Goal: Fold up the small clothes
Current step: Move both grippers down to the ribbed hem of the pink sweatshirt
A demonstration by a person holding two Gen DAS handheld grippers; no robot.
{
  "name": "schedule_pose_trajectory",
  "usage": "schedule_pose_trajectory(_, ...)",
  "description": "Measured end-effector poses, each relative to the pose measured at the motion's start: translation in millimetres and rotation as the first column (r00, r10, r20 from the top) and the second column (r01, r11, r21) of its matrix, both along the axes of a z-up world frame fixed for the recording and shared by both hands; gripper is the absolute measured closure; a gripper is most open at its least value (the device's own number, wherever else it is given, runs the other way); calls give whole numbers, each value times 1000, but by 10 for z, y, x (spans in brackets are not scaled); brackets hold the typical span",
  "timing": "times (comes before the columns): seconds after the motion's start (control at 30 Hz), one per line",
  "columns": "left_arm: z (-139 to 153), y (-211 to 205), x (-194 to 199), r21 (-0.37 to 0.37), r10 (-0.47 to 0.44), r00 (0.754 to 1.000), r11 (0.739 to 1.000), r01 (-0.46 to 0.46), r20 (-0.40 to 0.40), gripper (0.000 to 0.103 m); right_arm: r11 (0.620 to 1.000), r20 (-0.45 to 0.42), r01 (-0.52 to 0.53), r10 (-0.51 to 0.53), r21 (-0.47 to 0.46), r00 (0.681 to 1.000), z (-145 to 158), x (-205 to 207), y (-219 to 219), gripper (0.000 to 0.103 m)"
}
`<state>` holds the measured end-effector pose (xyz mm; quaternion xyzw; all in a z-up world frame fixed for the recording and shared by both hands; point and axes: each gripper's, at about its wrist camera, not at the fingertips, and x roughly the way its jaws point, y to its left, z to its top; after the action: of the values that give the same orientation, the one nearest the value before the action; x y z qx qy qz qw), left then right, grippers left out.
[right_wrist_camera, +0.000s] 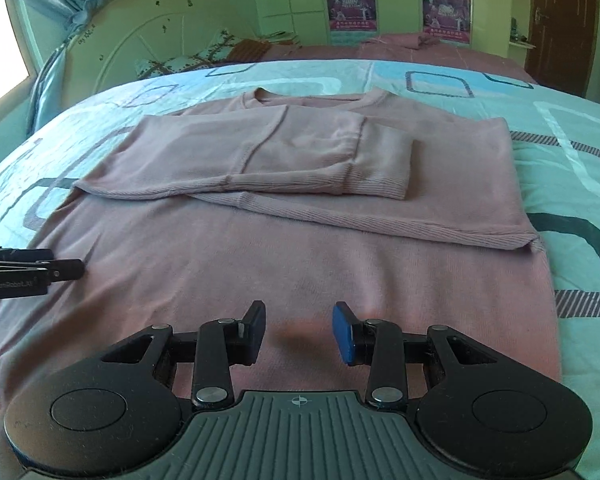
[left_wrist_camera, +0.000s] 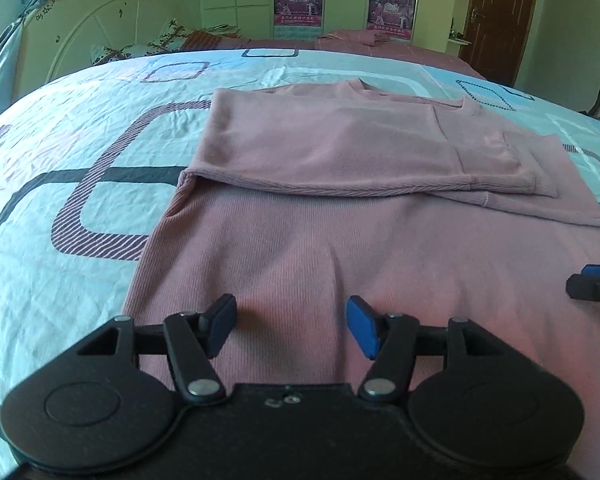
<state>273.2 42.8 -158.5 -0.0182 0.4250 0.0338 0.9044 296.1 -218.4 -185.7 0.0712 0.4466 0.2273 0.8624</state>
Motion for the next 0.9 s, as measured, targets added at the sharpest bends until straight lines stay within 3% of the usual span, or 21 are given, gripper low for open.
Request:
schedule_pose_trajectory(0.17, 40, -177, -192, -30, -45, 999, 999, 45, 8, 43, 998, 13, -43, 42, 50, 999, 125, -200, 238, 66)
schedule_pose_trajectory(0.33, -53, -207, -400, -37, -80, 997, 996, 80, -3, 40, 998, -17, -51, 51, 32, 999, 53, -461, 322, 66)
schedule_pose_trajectory(0.47, -84, -73, -682, -13, -98, 995, 995, 98, 17, 39, 999, -23, 21, -22, -32, 999, -20, -681, 155, 66)
schedule_pose_trajectory(0.73, 47, 213, -1232, -56, -57, 998, 997, 59, 39, 39, 983, -17, 122, -125, -136, 992, 86, -1180, -147, 66)
schedule_pose_trajectory(0.9, 174, 406, -1514, -75, -13, 998, 997, 18, 67, 38, 974, -17, 192, -195, -121, 981, 183, -1477, -295, 66)
